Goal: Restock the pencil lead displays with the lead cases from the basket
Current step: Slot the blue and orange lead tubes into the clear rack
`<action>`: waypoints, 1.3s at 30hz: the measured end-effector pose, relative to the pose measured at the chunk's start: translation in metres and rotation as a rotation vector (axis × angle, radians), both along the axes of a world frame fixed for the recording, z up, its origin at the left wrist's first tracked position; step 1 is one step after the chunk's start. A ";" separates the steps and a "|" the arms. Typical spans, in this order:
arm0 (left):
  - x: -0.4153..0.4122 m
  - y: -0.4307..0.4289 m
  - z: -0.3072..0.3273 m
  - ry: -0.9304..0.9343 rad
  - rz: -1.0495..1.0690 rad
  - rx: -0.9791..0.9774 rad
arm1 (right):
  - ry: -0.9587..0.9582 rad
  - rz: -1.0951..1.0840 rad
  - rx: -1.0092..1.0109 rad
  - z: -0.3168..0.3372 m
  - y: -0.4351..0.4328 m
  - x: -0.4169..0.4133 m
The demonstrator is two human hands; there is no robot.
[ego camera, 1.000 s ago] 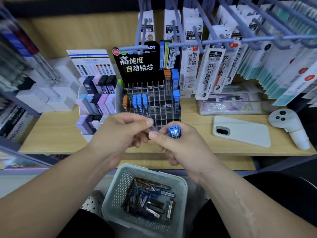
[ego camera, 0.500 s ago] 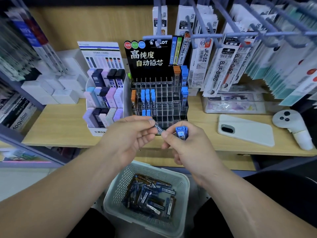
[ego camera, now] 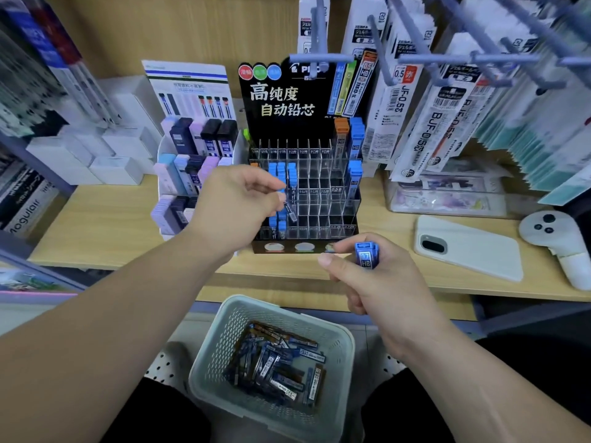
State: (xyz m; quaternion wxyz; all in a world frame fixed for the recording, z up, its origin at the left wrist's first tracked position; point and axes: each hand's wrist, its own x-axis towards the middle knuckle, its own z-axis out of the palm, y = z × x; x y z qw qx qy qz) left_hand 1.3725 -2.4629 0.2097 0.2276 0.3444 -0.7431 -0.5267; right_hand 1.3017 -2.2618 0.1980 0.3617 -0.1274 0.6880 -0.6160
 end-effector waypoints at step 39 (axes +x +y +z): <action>-0.024 -0.002 -0.014 -0.272 -0.141 -0.732 | -0.437 -0.124 -0.167 0.005 -0.004 -0.016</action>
